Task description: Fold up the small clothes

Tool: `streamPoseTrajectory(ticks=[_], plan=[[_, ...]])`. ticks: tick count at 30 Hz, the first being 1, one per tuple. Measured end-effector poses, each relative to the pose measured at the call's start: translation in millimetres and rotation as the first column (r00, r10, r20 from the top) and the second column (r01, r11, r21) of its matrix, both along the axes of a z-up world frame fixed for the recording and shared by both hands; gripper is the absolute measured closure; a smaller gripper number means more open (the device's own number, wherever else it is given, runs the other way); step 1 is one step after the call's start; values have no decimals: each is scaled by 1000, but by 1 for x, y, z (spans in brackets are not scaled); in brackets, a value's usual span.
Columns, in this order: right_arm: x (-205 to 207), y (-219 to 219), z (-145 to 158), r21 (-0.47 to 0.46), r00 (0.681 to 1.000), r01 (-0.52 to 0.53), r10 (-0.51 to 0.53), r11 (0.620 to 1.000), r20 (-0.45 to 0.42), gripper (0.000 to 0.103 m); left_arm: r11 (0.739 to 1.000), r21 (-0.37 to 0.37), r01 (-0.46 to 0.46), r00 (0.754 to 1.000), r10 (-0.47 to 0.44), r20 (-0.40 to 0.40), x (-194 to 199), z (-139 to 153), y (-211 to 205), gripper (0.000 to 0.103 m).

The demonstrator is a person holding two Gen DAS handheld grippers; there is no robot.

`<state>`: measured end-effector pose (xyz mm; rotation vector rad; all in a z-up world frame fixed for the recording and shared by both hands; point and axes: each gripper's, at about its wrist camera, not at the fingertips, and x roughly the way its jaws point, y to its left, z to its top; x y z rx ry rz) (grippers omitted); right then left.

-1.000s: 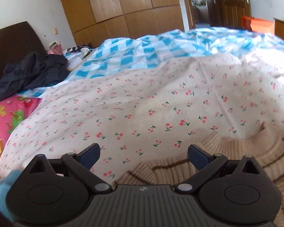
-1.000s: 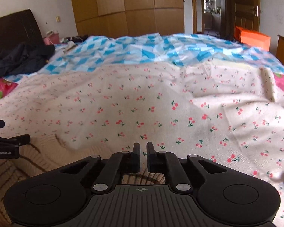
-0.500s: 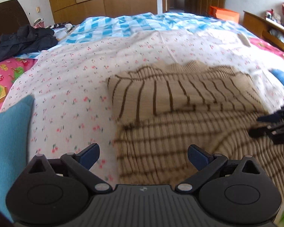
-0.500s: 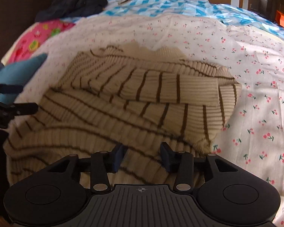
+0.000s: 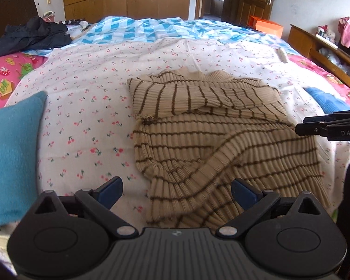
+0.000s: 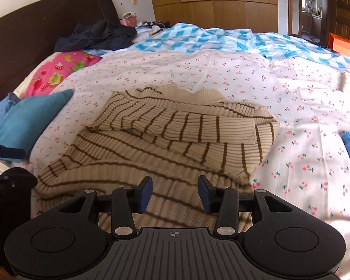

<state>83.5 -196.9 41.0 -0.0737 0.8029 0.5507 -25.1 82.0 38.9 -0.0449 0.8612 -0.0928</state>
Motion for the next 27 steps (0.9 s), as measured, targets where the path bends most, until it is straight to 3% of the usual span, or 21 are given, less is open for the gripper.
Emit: streamPoseTrajectory(ticks=[3,8,12,17,19,22,27], plan=[[-15,-7,1,10,1000,-4,4,1000,-15,61,999,-15,32,999,-33,-36,-11,-2,-5,0],[-33,-14,-6,15,996,-23,24,1000,-85,61,995,26,96,992,-93,-85,-19,-8,-20,0],[-48,-17,-15,-42,988,-48,41,998,-149,61,992,-28,121,981,-123,-148,-23,-13,-28,0],[-58,-35,-25,-56,978,24,-35,998,-208,61,996,-39,82,975,-88,-203,-14,-23,-40,5],[-56,-41,-31,-48,969,51,-61,998,-241,61,998,-42,49,968,-58,-245,-6,-27,-44,17],[-52,-42,-37,-58,956,61,-75,996,-284,61,995,-97,21,952,-49,-303,0,-33,-47,26],[-50,-39,-40,-71,941,60,-80,996,-328,61,993,-108,-41,934,-1,-357,-1,-43,-46,28]])
